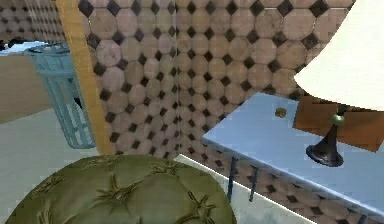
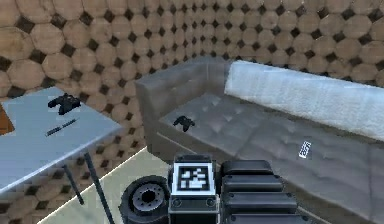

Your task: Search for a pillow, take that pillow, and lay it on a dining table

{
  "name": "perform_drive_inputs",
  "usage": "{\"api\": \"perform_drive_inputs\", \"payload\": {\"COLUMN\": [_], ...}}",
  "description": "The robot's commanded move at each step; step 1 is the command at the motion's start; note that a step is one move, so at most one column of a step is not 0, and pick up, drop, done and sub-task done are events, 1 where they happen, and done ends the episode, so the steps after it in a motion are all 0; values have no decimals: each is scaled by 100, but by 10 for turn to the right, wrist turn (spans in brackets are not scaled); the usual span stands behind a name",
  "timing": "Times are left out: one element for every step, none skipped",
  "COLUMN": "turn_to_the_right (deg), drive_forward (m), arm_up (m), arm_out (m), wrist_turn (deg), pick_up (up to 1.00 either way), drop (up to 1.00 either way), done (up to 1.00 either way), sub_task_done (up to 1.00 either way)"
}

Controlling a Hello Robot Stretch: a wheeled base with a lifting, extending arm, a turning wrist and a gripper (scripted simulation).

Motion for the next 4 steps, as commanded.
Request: {"api": "perform_drive_inputs", "payload": {"turn_to_the_right": [450,270,-330,0], "drive_forward": [0,0,0,40], "arm_up": [0,0,0,0], "arm_out": [0,0,0,0], "wrist_turn": [0,0,0,0], "pick_up": [0,0,0,0], "drop": [0,0,0,0], "done": [0,0,0,0], "sub_task_done": [0,0,0,0]}}
